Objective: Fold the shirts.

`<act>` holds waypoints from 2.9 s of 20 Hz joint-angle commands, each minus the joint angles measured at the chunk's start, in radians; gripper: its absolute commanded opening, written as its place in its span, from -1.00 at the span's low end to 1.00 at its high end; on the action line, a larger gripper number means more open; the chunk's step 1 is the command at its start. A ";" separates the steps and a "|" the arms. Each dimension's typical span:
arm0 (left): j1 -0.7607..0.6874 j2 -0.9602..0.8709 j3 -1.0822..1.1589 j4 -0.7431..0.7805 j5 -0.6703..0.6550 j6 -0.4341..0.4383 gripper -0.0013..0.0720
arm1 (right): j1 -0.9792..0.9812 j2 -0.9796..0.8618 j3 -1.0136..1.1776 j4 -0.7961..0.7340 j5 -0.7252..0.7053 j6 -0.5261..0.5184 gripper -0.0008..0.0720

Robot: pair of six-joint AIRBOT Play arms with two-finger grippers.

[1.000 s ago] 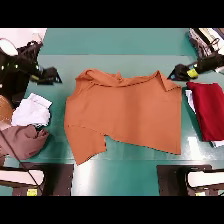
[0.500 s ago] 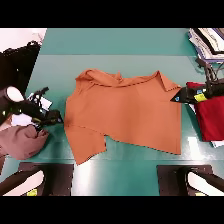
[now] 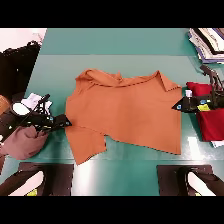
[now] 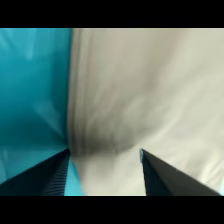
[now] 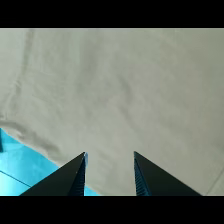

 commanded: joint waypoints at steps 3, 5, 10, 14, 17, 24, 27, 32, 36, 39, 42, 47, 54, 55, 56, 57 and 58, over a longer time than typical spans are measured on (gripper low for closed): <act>-0.063 0.001 -0.007 -0.024 0.052 0.002 -0.90 | 0.000 0.014 -0.007 -0.088 0.063 0.040 -0.03; -0.064 0.001 0.024 -0.017 0.027 0.005 -0.90 | -0.001 0.014 -0.011 -0.212 0.128 0.070 -0.03; -0.064 0.001 0.126 -0.016 -0.055 0.059 -0.90 | -0.178 0.086 -0.234 -0.270 0.169 0.076 0.74; -0.064 0.001 0.137 -0.019 -0.042 0.059 -0.89 | -0.381 0.098 -0.446 -0.261 0.149 0.056 0.31; -0.064 0.001 0.137 -0.019 -0.042 0.059 -0.89 | -0.409 0.098 -0.522 -0.260 0.097 0.050 0.26; -0.064 0.001 0.137 -0.019 -0.042 0.059 -0.89 | -0.260 0.098 -0.561 -0.261 0.002 0.082 0.18; -0.064 0.001 0.137 -0.019 -0.042 0.059 -0.89 | -0.208 0.097 -0.563 -0.260 -0.004 0.102 -0.02; -0.064 0.001 0.137 -0.019 -0.047 0.065 -0.90 | -0.130 0.098 -0.562 -0.261 -0.009 0.106 -0.75; -0.064 0.043 0.139 -0.013 -0.085 0.076 -0.90 | -0.052 0.114 -0.524 -0.260 -0.009 0.096 -0.95; -0.064 0.177 0.238 0.008 -0.099 0.051 -0.90 | -0.013 0.182 -0.335 -0.261 0.000 0.110 -0.95; -0.064 0.281 0.480 0.027 -0.154 0.049 -0.90 | -0.010 0.232 -0.045 -0.261 -0.055 0.134 -0.95; -0.064 0.317 1.048 0.026 -0.198 0.023 -0.90 | -0.010 0.157 0.529 -0.264 -0.048 0.133 -0.95; -0.064 0.314 1.628 0.025 -0.151 -0.033 -0.90 | -0.010 0.043 1.203 -0.344 0.043 0.134 -0.95; -0.064 0.314 1.662 0.021 -0.151 -0.044 -0.90 | -0.010 0.051 1.229 -0.374 0.043 0.135 -0.95; -0.064 0.314 1.678 0.012 -0.147 -0.058 -0.90 | -0.010 0.065 1.225 -0.413 0.043 0.144 -0.95; -0.064 0.314 1.678 -0.009 -0.141 -0.056 -0.90 | -0.010 0.089 1.188 -0.452 0.040 0.157 -0.95; -0.064 0.307 1.669 -0.016 -0.142 -0.056 -0.90 | -0.010 0.112 1.134 -0.478 0.039 0.160 -0.95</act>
